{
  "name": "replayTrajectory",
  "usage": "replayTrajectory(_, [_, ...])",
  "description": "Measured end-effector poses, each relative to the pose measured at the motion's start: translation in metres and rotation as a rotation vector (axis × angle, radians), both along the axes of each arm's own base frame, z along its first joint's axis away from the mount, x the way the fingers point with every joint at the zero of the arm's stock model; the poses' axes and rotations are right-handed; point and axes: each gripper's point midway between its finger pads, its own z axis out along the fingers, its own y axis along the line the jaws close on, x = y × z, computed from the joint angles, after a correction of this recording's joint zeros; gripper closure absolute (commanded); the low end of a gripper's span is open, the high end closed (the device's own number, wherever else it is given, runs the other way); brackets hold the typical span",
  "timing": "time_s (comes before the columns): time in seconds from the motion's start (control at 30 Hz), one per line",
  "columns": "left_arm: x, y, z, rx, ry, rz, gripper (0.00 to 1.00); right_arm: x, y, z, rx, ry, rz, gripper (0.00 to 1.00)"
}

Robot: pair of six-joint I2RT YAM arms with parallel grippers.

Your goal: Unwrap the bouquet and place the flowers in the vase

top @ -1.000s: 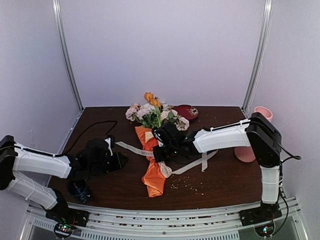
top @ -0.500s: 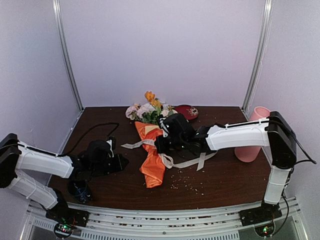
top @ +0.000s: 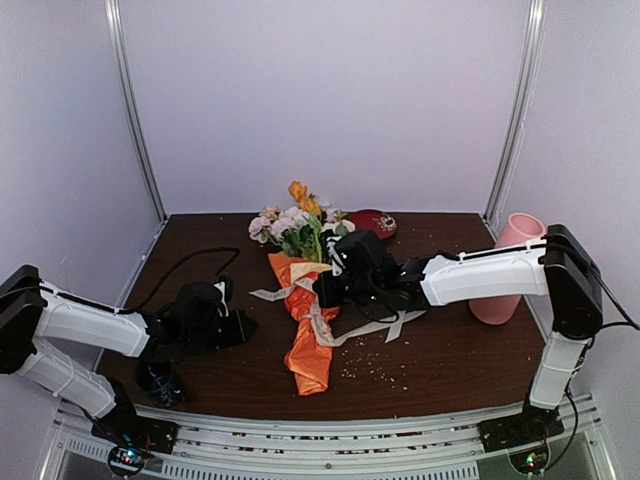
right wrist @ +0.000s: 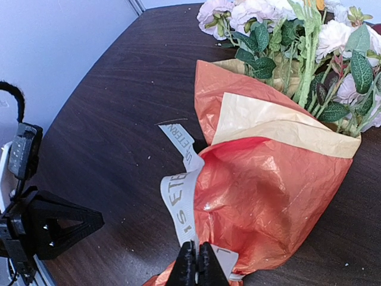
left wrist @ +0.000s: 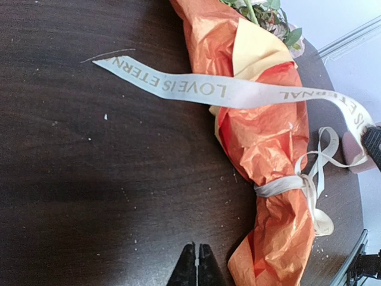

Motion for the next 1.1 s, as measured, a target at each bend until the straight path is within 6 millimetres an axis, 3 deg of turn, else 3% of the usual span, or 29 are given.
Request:
replayTrajectory(0.27, [-0.001, 0.001, -0.002, 0.003, 0.003, 0.000, 0.94, 0.000, -0.001, -0.002, 0.002, 0.001, -0.007, 1.00])
replayTrajectory(0.37, [-0.001, 0.001, -0.002, 0.003, 0.003, 0.001, 0.94, -0.001, -0.003, 0.011, 0.015, -0.020, -0.004, 1.00])
replayTrajectory(0.47, [0.000, 0.001, -0.002, 0.005, 0.002, 0.002, 0.94, -0.004, -0.008, 0.057, 0.085, -0.082, 0.004, 1.00])
replayTrajectory(0.63, [0.000, 0.004, 0.001, 0.008, -0.006, 0.013, 0.94, -0.022, -0.036, 0.196, 0.347, -0.307, 0.009, 1.00])
replayTrajectory(0.7, [0.001, 0.006, 0.004, 0.011, -0.013, 0.022, 0.94, -0.034, -0.052, 0.246, 0.448, -0.390, 0.007, 1.00])
replayTrajectory(0.77, [0.002, 0.009, 0.009, 0.014, -0.030, 0.029, 0.94, -0.044, -0.067, 0.281, 0.521, -0.456, 0.006, 1.00])
replayTrajectory(0.83, [0.003, 0.012, 0.014, 0.025, -0.048, 0.034, 0.95, -0.051, -0.077, 0.302, 0.564, -0.495, 0.006, 1.00])
replayTrajectory(0.93, [0.004, 0.016, 0.021, 0.052, -0.077, 0.037, 0.95, -0.055, -0.084, 0.315, 0.583, -0.522, 0.005, 1.00])
replayTrajectory(1.1, [0.009, 0.019, 0.043, 0.062, -0.151, 0.035, 0.95, -0.050, -0.076, 0.301, 0.538, -0.502, 0.009, 1.00])
